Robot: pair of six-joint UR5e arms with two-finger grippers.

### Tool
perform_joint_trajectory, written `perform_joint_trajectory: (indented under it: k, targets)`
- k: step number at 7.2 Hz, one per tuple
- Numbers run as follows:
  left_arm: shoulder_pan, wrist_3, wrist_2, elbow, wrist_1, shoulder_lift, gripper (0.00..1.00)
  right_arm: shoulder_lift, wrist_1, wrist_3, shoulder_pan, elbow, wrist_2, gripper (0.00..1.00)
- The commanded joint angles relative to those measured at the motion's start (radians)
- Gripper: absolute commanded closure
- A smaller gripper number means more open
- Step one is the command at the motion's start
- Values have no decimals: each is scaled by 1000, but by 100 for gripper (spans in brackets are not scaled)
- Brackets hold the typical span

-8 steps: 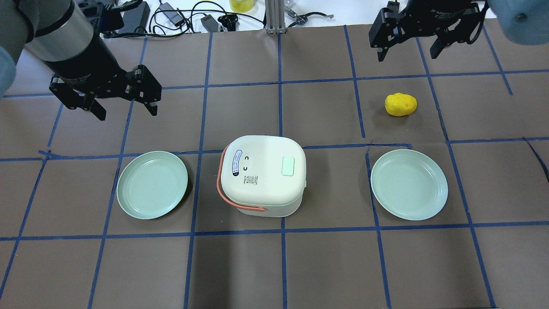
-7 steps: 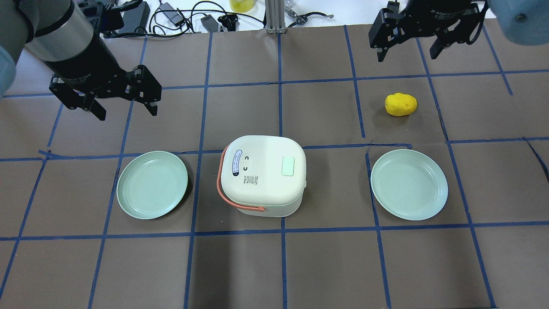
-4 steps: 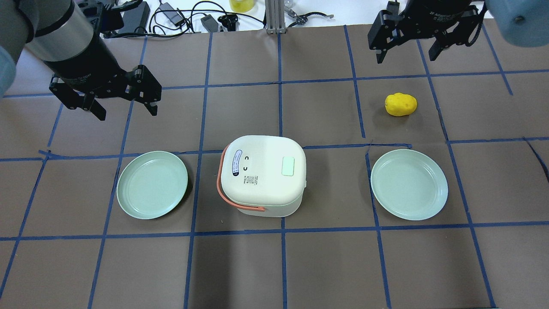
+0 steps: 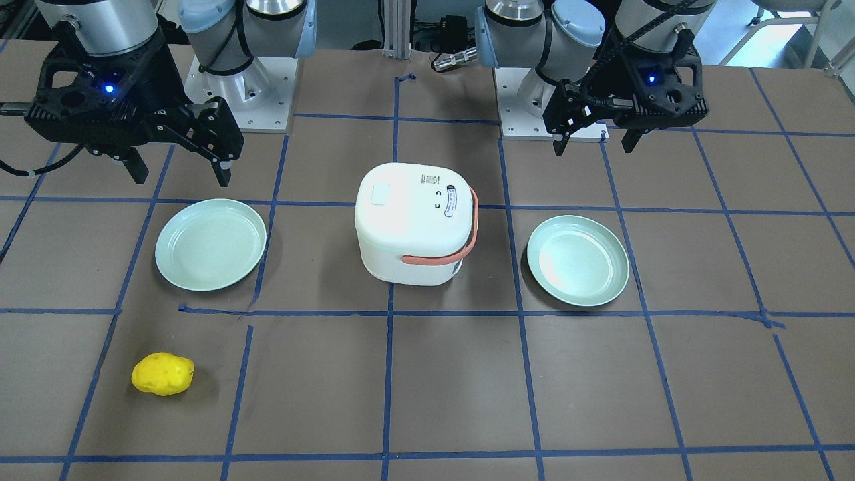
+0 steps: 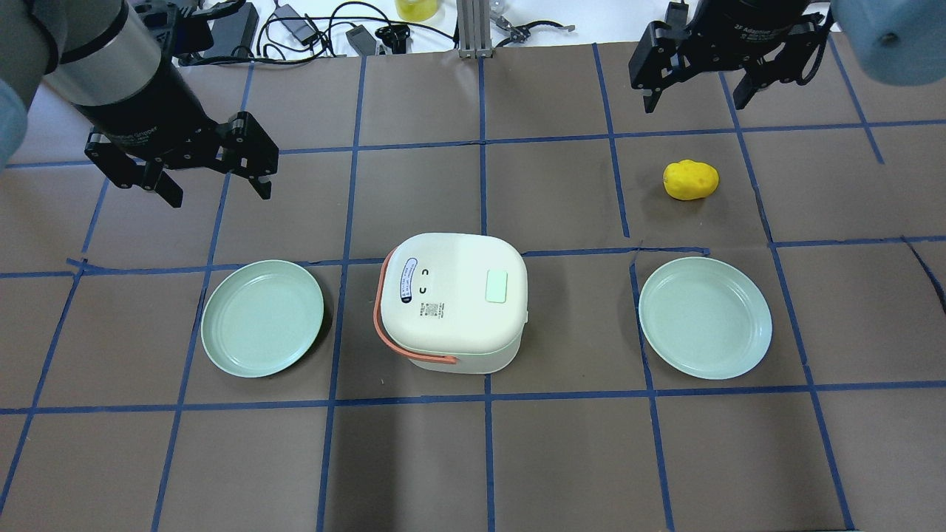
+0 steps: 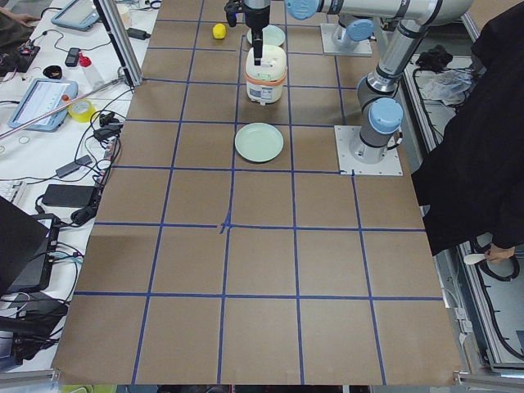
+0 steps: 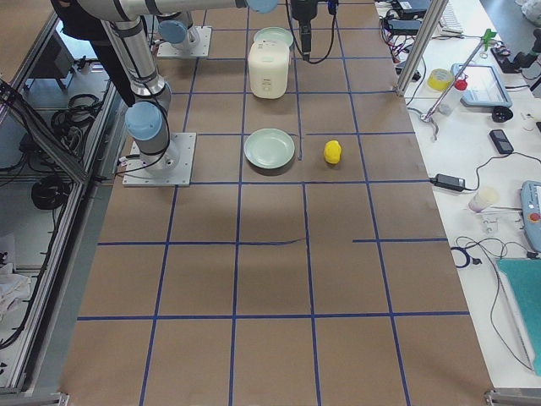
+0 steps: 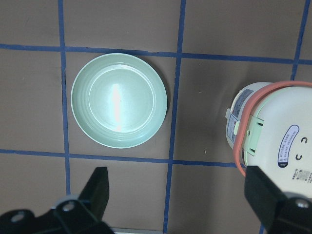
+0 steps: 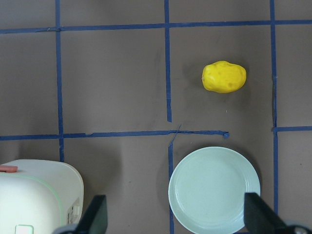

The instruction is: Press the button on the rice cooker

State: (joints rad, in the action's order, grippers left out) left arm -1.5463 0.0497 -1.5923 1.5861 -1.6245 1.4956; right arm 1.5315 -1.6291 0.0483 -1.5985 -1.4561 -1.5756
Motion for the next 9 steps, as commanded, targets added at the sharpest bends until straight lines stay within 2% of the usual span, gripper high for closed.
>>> perform_joint_trajectory:
  k: [1, 2, 3, 4, 7, 9]
  targets:
    - [0, 1, 0, 0, 0, 0, 0, -2, 2, 40, -9, -3, 3, 1]
    - [0, 1, 0, 0, 0, 0, 0, -10, 2, 74, -26, -3, 6, 9]
    - [0, -1, 0, 0, 0, 0, 0, -16, 0, 99, -67, -6, 5, 30]
    - [0, -1, 0, 0, 0, 0, 0, -30, -9, 167, -122, -27, 6, 66]
    - [0, 1, 0, 0, 0, 0, 0, -76, -67, 255, -259, -122, 8, 93]
    - [0, -1, 0, 0, 0, 0, 0, -80, -182, 310, -336, -205, 6, 94]
